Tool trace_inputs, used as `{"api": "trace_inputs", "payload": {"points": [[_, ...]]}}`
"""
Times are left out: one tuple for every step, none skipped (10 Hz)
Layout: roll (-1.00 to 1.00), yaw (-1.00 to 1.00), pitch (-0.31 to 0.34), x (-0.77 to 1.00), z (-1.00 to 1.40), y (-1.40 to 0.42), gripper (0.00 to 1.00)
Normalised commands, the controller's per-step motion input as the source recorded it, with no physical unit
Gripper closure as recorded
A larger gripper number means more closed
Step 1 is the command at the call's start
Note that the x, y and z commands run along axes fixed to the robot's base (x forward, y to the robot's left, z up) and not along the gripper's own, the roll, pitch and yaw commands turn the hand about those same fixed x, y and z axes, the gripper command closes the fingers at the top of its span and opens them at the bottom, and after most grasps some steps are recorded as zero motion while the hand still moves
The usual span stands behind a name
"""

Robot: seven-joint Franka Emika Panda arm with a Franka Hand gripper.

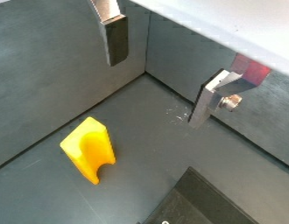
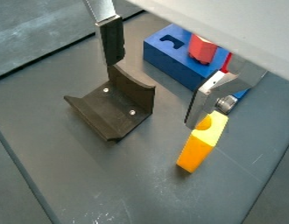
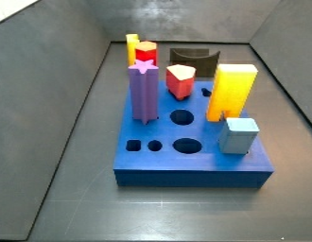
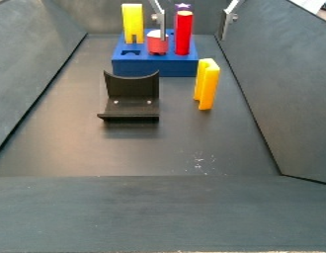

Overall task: Pick up the arch object. Move up. Rotate the arch object. Move to above the board. Insert the arch object.
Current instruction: Pick up the arch object.

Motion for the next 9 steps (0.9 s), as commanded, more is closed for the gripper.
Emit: {"api": "trace_inputs", "payload": {"points": [[0.00,0.08,-0.011,-0.24,-0.15,-0.28,0.00],[0.02,0.17,-0.011,-0.31,-0.25,-0.50,0.00],[0.07,0.26,-0.020,-0.35,-0.18,-0.53,0.00],[0.03,0.28,-0.030,-0.32,-0.08,-0.44,0.00],[0.05,0.17,-0.066,-0.33,0.00,-0.20,0.00],[0.08,0.19,-0.097,-0.38,0.00,-0.20,0.00],[0.07,0.23,-0.107,-0.37,-0.04,-0.29,0.00],[0.06,0.21,-0.076,-0.19,-0.37,-0.29,0.00],[0.08,0.23,-0.073,-0.09,-0.63,-0.23,0.00]]}}
